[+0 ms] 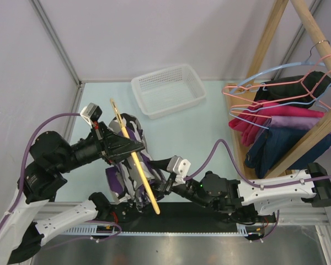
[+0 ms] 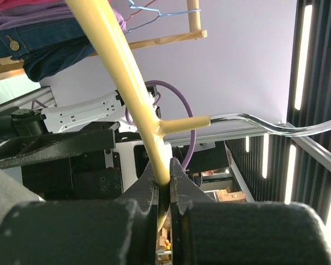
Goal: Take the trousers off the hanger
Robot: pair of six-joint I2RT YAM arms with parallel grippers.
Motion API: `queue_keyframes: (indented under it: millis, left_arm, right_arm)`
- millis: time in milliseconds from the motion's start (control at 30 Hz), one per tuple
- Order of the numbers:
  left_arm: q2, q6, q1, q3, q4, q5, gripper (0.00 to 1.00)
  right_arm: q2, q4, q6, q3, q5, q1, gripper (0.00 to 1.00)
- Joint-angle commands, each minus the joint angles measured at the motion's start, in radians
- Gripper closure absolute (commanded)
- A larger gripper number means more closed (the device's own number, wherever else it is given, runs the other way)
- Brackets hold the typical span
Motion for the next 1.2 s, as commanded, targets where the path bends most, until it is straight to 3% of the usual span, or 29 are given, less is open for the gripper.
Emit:
queue_keyframes:
  millis: [0, 167, 300, 500, 1167]
  left_arm:
    - [-0.035, -0.06, 0.0, 0.028, 0.201, 0.048, 1.0]
    - [-0.052, -0.059, 0.0, 0.023, 0.19, 0.039, 1.0]
    - [-0.071, -0.051, 0.0, 0.008, 0.154, 0.027, 1.0]
    - [-0.087, 0.002, 0.0, 0.024, 0.045, -0.039, 1.0]
    - [-0.218, 0.091, 0.0, -0.164, -0.006, -0.142, 1.0]
  right_arm:
    - [0.01, 0.087, -0.023, 0.062, 0.003, -0.03, 0.47]
    - [0.0, 0.078, -0.012, 0.066, -0.012, -0.05, 0.67]
    - [0.003, 0.063, -0.017, 0.08, -0.034, -0.053, 1.0]
    - [0.01, 0.053, -0.026, 0.1, -0.011, -0.038, 1.0]
    - [-0.003, 0.087, -0.083, 0.166, 0.013, -0.028, 1.0]
